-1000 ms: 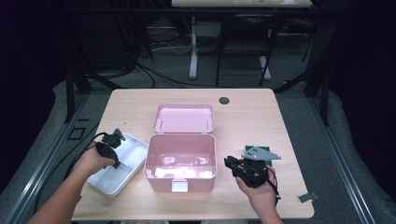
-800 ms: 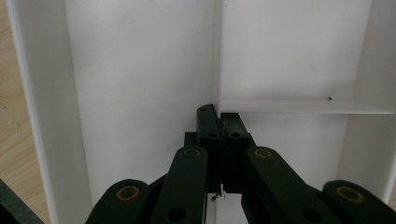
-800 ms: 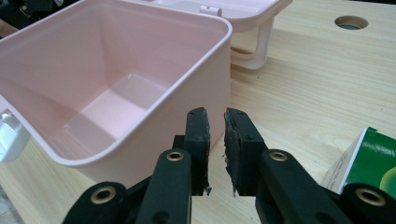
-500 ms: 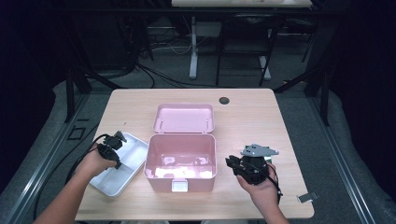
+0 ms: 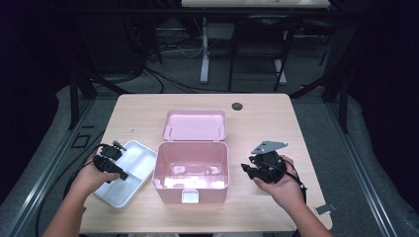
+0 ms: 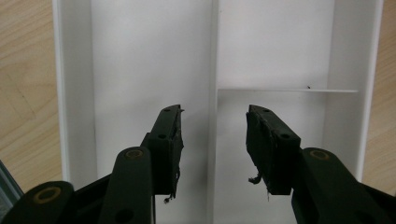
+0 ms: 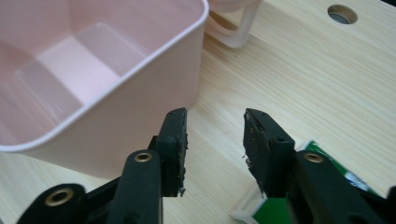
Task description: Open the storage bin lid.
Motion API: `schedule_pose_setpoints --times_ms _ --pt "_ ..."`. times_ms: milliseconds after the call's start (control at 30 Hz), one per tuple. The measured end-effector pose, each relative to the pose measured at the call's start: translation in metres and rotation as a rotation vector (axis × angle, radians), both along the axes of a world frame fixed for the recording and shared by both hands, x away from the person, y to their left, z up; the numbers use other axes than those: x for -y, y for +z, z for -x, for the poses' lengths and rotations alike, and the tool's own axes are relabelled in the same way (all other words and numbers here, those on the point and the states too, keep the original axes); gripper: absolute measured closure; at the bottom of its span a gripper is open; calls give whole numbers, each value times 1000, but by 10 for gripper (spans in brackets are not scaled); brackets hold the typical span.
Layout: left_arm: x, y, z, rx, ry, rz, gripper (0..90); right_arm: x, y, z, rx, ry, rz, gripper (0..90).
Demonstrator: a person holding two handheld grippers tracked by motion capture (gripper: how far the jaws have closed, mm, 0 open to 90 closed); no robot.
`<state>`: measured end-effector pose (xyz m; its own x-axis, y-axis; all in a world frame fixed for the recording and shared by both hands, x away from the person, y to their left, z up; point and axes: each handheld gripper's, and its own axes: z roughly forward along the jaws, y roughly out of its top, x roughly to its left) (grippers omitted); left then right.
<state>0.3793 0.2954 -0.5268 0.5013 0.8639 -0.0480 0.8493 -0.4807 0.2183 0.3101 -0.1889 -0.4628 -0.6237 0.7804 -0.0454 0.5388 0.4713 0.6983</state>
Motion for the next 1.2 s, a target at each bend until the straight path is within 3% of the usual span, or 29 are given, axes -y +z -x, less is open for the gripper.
schedule_pose_setpoints --times_ms 133,233,333,400,500,533,633,700,900,1000,1100,1200 --pt "-6 1 10 12 -15 82 533 8 5 -14 -63 50 42 559" --pt "-5 2 14 21 -20 105 530 10 7 -18 -88 48 85 560" --pt "-5 3 17 35 -21 116 519 13 6 -26 -105 46 114 552" --pt "-5 5 18 33 -20 120 508 15 7 -30 -118 51 107 549" --pt "-5 9 21 60 -22 132 508 17 7 -35 -148 61 90 537" --pt "-4 10 23 63 -26 135 507 18 8 -37 -171 64 117 532" --pt "-3 11 26 68 -29 138 503 21 5 -43 -177 68 160 503" --pt "-3 12 28 71 -33 147 501 26 4 -50 -204 54 190 436" --pt "-5 19 32 96 -30 161 494 32 -1 -61 -236 41 188 368" --pt "-7 22 34 111 -24 166 494 36 -5 -68 -249 22 203 296" --pt "-7 24 35 107 -32 171 496 40 -11 -77 -279 -3 214 169" --pt "-7 24 36 111 -33 171 497 41 -14 -79 -303 -3 221 145"
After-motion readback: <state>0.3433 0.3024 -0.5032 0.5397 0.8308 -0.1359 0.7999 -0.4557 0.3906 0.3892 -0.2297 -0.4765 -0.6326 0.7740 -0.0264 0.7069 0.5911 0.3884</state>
